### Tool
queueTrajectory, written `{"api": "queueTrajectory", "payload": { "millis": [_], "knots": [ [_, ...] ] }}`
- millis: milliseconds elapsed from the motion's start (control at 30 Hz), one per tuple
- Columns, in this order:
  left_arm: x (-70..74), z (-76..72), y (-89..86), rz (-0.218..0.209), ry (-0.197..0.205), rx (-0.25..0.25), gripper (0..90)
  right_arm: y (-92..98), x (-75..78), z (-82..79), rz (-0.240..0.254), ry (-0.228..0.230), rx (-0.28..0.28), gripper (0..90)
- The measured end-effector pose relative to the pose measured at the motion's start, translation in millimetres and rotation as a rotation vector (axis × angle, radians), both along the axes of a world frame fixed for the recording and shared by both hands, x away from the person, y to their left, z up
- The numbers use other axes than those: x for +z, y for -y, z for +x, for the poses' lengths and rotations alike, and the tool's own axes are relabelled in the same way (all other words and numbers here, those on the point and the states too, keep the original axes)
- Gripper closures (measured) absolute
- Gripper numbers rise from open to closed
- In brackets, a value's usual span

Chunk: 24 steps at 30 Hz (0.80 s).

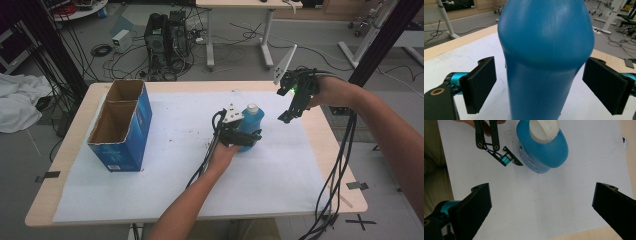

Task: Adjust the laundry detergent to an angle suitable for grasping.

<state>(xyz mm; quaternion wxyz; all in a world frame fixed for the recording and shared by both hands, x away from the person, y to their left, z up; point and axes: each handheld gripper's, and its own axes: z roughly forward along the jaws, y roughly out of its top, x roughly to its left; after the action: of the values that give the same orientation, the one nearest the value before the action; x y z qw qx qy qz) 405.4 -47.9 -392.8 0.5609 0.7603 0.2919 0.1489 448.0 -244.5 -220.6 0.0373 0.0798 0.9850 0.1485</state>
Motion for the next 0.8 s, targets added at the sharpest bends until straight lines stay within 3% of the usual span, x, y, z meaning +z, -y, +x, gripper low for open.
{"api": "queueTrajectory", "payload": {
  "millis": [567, 800],
  "knots": [
    [-8.6, 7.9, 4.8, 0.001, -0.015, 0.029, 12.1, 3.0, 0.5, 1.8, 0.015, 0.007, 0.006, 1.3],
    [-7.5, 7.3, 4.9, 0.005, 0.007, 0.018, 17.3, 2.3, 1.1, 1.0, 0.014, 0.004, -0.003, 1.3]
  ]
}}
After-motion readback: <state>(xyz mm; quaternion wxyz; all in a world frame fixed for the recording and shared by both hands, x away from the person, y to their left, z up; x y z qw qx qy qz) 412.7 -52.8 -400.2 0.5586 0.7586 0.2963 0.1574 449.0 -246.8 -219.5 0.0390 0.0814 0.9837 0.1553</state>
